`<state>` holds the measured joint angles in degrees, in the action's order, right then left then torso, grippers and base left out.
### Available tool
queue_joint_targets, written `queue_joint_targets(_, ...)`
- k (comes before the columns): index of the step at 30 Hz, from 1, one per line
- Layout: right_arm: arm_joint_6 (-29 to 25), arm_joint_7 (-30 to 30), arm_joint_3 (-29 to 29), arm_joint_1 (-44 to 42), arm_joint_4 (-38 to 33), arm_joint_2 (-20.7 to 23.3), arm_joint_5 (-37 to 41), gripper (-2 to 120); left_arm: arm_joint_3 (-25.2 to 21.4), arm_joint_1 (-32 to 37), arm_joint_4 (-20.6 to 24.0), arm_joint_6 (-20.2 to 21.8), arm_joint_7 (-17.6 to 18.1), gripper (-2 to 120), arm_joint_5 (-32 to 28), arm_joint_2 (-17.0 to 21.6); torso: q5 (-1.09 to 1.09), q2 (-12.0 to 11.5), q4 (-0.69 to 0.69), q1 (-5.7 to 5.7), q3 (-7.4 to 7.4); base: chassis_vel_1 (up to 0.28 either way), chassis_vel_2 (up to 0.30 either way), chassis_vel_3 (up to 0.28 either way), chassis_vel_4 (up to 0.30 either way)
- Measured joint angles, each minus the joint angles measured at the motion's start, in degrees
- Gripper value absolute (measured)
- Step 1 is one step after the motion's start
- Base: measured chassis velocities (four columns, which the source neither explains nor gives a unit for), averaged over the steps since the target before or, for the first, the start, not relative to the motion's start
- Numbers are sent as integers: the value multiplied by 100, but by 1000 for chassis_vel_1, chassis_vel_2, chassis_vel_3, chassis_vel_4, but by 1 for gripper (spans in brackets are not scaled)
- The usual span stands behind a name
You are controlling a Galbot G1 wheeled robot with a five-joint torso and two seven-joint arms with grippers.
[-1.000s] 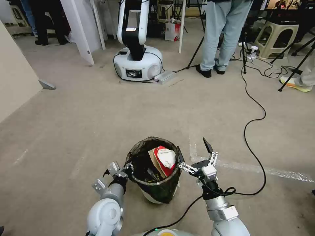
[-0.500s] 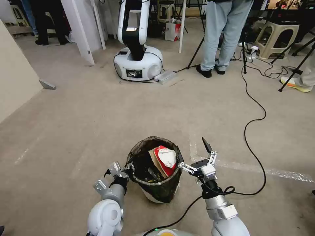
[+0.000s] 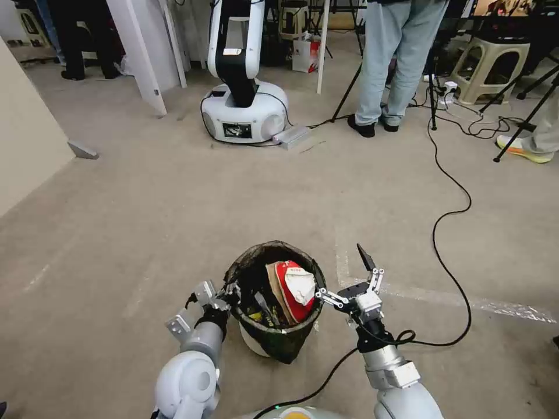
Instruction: Pick up the trash bin, then pick up the garbage from the floor and place it into the trash bin.
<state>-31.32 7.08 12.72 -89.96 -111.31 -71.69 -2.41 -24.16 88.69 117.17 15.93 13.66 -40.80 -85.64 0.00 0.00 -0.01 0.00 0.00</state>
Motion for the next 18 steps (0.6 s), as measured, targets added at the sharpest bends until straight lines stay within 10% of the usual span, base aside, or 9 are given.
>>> queue_joint_targets(18,-39,-22,-13,-78,-36,-42,-29,100,7,94,16,-68,17,99,75,9,0,0,0,0,0,0,0,0,0)
